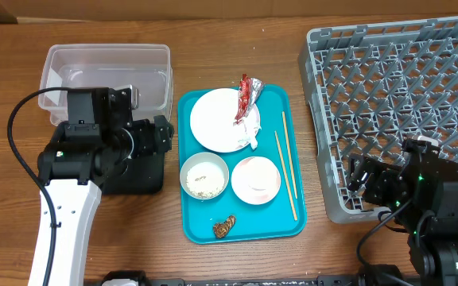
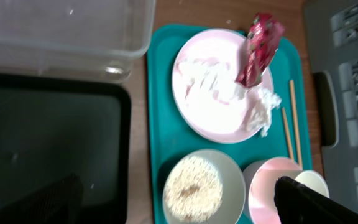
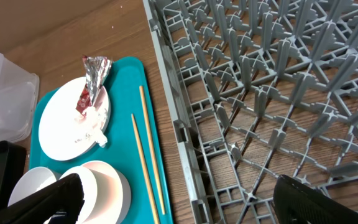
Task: Sort waste into correct bins and load items into the dishwasher
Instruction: 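Reach left gripper to the red wrapper on the white plate and grasp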
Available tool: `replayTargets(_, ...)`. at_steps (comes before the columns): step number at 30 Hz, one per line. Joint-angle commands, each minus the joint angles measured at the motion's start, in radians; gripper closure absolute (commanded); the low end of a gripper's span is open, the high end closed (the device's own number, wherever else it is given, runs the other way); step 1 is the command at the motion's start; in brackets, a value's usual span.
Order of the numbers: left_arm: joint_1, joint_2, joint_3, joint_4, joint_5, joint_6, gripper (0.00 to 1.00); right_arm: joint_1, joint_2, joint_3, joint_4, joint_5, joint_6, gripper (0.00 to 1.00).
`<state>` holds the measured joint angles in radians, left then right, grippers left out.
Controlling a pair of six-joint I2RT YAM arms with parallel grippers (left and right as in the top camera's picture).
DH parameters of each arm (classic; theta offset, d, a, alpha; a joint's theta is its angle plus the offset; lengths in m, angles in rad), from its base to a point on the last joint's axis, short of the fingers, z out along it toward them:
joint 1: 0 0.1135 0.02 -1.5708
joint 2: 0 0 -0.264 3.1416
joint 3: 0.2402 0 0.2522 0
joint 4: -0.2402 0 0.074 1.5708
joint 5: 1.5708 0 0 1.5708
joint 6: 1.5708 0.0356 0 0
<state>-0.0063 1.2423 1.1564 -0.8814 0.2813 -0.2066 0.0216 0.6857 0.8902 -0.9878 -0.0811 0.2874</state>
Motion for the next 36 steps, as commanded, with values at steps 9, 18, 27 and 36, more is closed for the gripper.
replayTargets(9, -0.289, 0.195, 0.200, 0.120, -0.194, 0.053, 0.00, 0.003, -0.003, 0.024, 0.005, 0.002, -0.002, 0.00)
replayTargets(18, -0.391, 0.563, 0.479, 0.140, -0.203, 0.049, 0.03, 0.003, -0.003, 0.024, 0.004, 0.002, -0.002, 0.00)
replayTargets(27, -0.450, 0.796, 0.482, 0.237, -0.131, 0.034, 0.04, 0.003, 0.022, 0.024, 0.000, 0.002, -0.002, 0.00)
replayTargets(36, -0.459, 0.890, 0.482, 0.268, -0.131, 0.035, 0.24, 0.003, 0.056, 0.024, -0.014, 0.002, -0.002, 0.00)
